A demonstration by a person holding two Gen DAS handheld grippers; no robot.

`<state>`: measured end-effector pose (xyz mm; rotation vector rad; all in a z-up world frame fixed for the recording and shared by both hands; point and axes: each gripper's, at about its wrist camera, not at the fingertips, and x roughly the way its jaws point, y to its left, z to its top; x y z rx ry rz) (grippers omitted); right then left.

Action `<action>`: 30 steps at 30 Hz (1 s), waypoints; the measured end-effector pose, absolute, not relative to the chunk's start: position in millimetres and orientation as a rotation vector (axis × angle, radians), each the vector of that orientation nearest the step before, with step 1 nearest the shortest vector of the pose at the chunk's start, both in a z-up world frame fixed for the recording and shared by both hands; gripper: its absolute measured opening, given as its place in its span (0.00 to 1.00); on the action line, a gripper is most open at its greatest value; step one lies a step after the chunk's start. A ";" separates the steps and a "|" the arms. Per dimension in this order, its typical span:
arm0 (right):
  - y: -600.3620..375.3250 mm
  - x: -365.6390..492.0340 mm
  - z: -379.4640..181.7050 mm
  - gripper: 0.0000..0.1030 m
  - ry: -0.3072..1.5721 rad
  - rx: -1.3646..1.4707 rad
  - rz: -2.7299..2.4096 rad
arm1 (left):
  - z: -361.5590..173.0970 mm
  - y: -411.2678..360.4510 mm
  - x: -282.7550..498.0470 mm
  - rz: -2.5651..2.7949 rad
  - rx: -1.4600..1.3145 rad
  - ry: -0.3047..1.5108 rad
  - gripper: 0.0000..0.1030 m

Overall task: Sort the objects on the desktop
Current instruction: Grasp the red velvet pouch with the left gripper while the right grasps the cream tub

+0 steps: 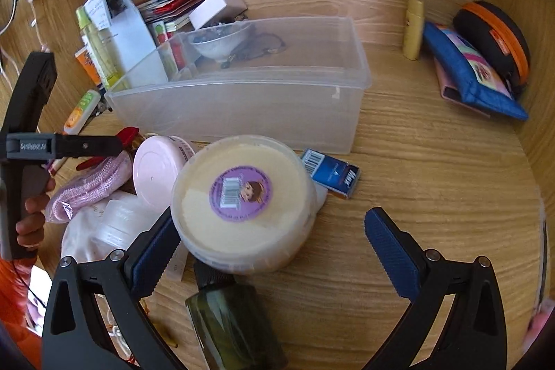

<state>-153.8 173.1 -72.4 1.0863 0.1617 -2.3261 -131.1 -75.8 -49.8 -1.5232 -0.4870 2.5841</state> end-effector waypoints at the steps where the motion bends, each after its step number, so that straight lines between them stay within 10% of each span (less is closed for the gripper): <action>1: 171.3 -154.1 -72.7 0.99 0.172 1.081 -2.324 | -50.3 -75.6 -132.7 2.581 -1.534 -0.480 1.00; 14: 158.8 -153.7 -75.7 0.62 0.223 1.034 -2.258 | -57.1 -67.8 -148.6 2.576 -1.540 -0.339 0.98; 30: 185.2 -151.1 -53.6 0.61 0.104 0.955 -2.307 | -26.2 -50.1 -125.8 2.703 -1.373 -0.180 0.43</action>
